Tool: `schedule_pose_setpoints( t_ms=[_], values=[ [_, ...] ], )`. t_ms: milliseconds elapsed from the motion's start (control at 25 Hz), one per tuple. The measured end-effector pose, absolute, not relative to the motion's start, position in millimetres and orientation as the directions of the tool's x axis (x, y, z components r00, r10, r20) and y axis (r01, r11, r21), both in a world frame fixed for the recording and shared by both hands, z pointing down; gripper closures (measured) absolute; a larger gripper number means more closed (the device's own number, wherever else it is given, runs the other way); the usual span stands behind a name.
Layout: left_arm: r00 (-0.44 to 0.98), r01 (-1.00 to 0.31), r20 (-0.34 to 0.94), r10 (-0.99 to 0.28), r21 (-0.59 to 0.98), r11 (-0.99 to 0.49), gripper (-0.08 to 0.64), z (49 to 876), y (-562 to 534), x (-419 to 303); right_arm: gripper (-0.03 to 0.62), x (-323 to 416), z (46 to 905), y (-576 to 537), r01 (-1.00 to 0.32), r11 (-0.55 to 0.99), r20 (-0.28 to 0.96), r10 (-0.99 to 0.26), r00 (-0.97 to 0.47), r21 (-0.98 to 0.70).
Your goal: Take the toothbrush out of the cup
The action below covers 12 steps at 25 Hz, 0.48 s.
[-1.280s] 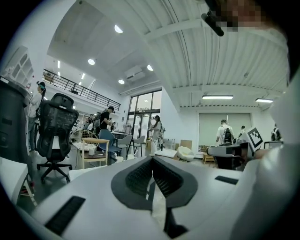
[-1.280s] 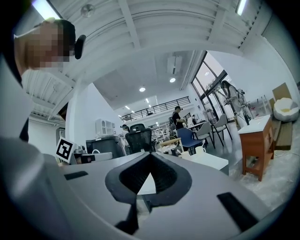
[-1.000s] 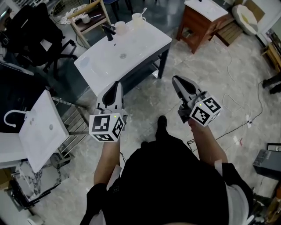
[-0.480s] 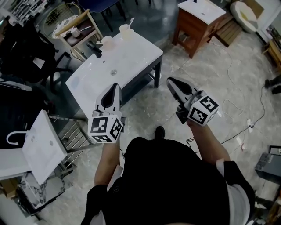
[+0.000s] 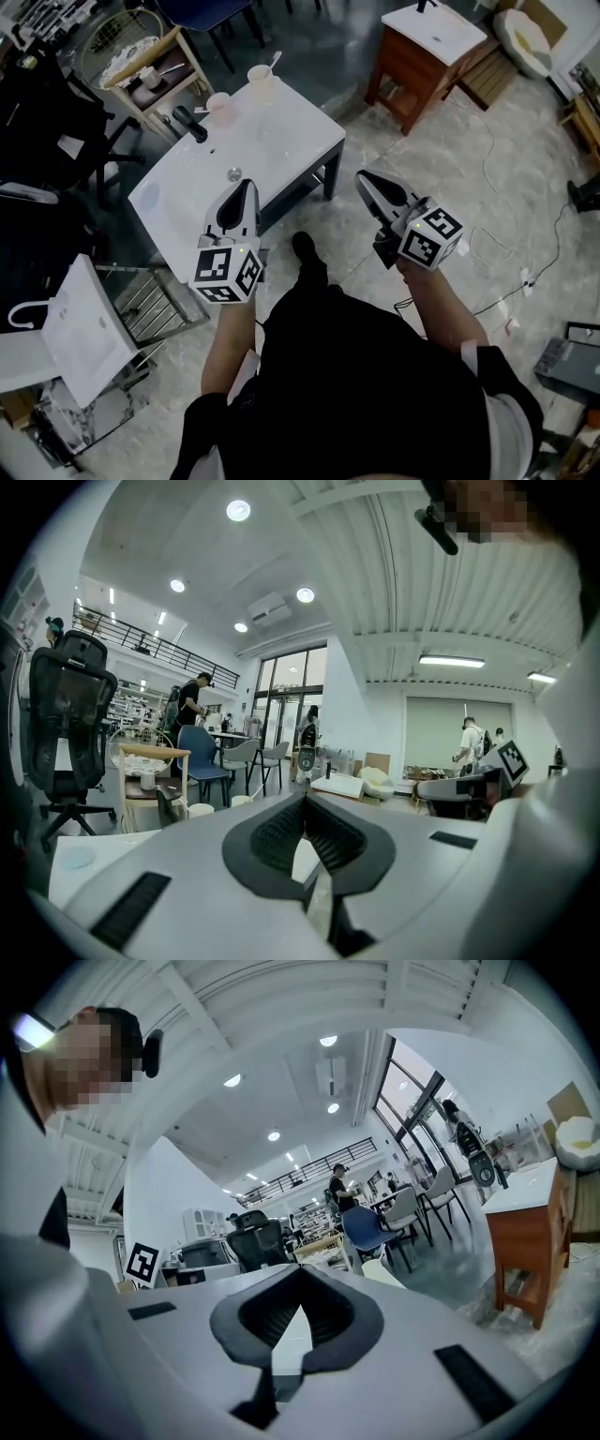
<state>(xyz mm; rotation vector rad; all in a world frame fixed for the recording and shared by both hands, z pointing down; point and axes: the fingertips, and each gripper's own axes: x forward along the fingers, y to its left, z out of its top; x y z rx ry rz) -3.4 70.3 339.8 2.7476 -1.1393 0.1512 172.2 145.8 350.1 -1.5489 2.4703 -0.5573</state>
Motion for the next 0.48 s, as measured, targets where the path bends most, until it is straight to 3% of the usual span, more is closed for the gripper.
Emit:
schedule_pose_setpoints(
  t_ms=[480],
  values=[
    [0.703,-0.711,0.149,-0.695,0.142,-0.688,0.545,357,-89,30,0.565,195,344,-28,-0.828,0.425,0.076,-0.873,-0.481,-0.365]
  ],
)
